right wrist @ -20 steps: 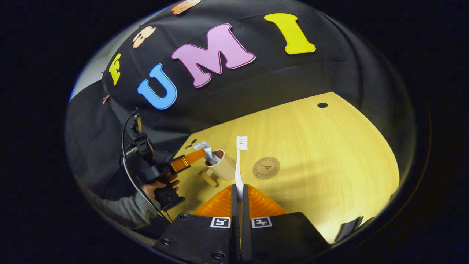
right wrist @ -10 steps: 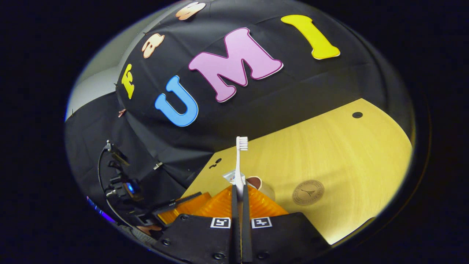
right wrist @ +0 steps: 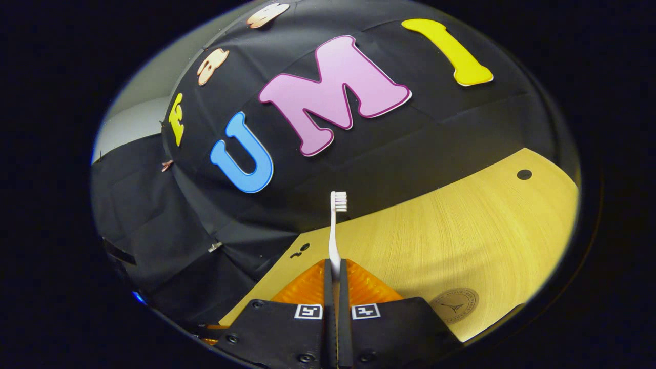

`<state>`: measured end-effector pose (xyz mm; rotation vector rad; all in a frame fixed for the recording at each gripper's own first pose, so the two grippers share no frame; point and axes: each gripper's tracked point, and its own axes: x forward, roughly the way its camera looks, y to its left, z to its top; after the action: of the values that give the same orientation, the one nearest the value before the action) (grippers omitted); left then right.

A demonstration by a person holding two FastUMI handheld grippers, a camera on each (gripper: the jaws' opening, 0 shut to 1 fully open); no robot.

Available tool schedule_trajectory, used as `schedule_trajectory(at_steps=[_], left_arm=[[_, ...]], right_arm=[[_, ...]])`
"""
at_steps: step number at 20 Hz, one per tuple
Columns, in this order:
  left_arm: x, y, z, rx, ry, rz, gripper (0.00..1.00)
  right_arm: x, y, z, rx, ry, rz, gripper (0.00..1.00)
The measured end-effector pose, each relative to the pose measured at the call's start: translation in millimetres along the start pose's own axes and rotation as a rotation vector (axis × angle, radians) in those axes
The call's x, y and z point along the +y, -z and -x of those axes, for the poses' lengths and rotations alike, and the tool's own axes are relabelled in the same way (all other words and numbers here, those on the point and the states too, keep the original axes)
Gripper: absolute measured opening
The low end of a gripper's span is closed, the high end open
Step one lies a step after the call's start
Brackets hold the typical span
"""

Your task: Put the toothbrush and toothpaste on the desktop into the cup, then pick up the cup and place it on the coaster on the desktop.

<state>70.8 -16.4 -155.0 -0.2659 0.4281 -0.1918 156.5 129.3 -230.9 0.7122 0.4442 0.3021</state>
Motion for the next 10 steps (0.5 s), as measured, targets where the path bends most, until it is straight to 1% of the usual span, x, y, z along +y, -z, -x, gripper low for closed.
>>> schedule_trajectory(at_steps=[4,6,10], left_arm=[[1,14,11,0.010,-0.022,0.015,0.82],[1,22,16,0.020,-0.033,0.018,0.82],[1,37,25,0.042,-0.060,0.020,0.82]], right_arm=[[-16,5,-25,-0.026,0.025,0.011,0.06],[-19,10,-36,-0.035,0.029,0.035,0.06],[-35,32,-51,-0.011,0.057,0.080,0.06]])
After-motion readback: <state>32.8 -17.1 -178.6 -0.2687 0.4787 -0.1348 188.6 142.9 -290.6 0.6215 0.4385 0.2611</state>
